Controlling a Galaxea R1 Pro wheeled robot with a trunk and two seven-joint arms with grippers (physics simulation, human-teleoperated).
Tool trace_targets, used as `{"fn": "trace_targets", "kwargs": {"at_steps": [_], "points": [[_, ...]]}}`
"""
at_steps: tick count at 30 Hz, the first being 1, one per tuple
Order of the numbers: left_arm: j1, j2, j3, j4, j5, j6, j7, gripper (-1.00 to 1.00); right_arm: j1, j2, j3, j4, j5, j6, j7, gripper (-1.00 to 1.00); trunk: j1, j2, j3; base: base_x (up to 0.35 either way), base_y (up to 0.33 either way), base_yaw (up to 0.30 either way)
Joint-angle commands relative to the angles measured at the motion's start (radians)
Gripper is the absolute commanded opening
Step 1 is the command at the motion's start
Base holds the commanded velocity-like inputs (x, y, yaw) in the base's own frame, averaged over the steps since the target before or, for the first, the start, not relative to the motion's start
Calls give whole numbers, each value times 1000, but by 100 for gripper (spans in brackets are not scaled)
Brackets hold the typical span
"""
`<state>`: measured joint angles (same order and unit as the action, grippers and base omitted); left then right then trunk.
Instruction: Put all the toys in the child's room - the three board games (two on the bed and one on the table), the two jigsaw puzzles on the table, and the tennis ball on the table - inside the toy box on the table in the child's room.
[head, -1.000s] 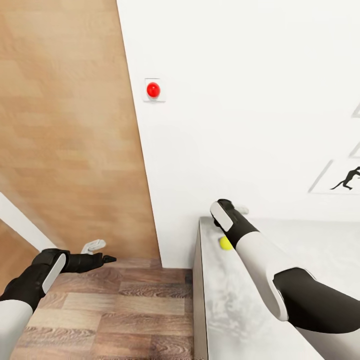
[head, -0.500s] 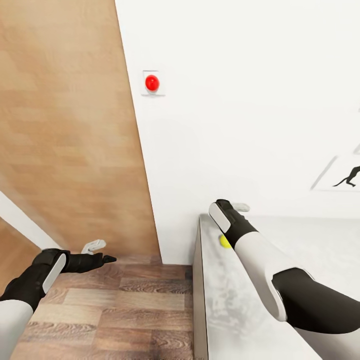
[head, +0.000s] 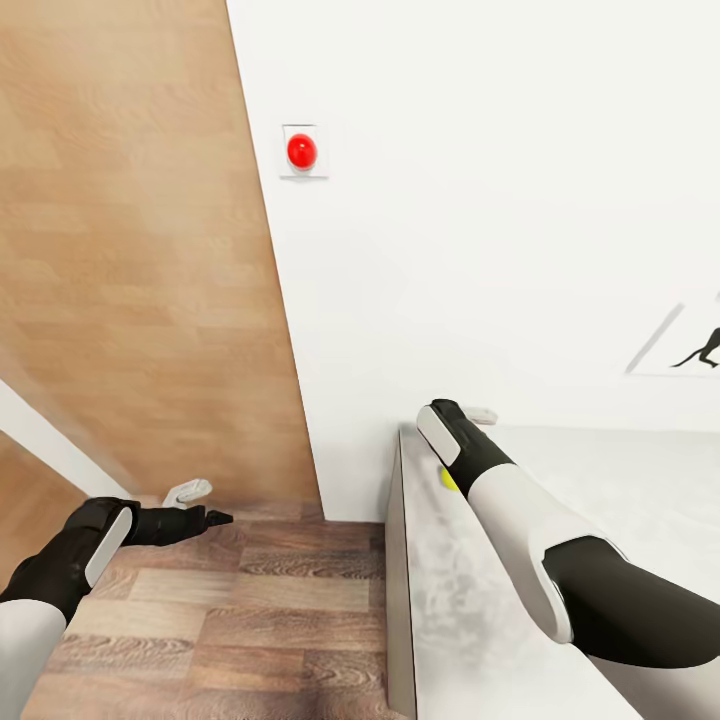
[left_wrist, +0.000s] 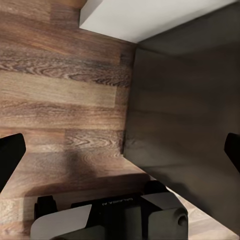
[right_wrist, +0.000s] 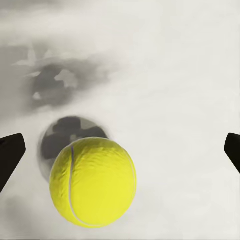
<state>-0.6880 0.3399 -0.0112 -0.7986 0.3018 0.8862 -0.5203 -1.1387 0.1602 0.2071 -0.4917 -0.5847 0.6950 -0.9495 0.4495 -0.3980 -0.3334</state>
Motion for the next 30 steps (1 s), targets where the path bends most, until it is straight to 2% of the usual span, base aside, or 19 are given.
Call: {"fn": "trace_targets", "kwargs": {"at_steps": [1,8,30], "points": [[-1,1,-1,-1,2,5,-1,100,-1,-1,7,-1,-9,6,-7,100,1,-2,-4,0,0,0],[-1,1,-1,-1,2,5,-1,100,-1,-2,5,-1,-10,7,-2,100,1,-2,-15,0,0,0],[-1,1,-1,-1,2,4,-1,100,-1,-3,3,7,-12,8,88,100,1,-2,-51,0,0,0]]}}
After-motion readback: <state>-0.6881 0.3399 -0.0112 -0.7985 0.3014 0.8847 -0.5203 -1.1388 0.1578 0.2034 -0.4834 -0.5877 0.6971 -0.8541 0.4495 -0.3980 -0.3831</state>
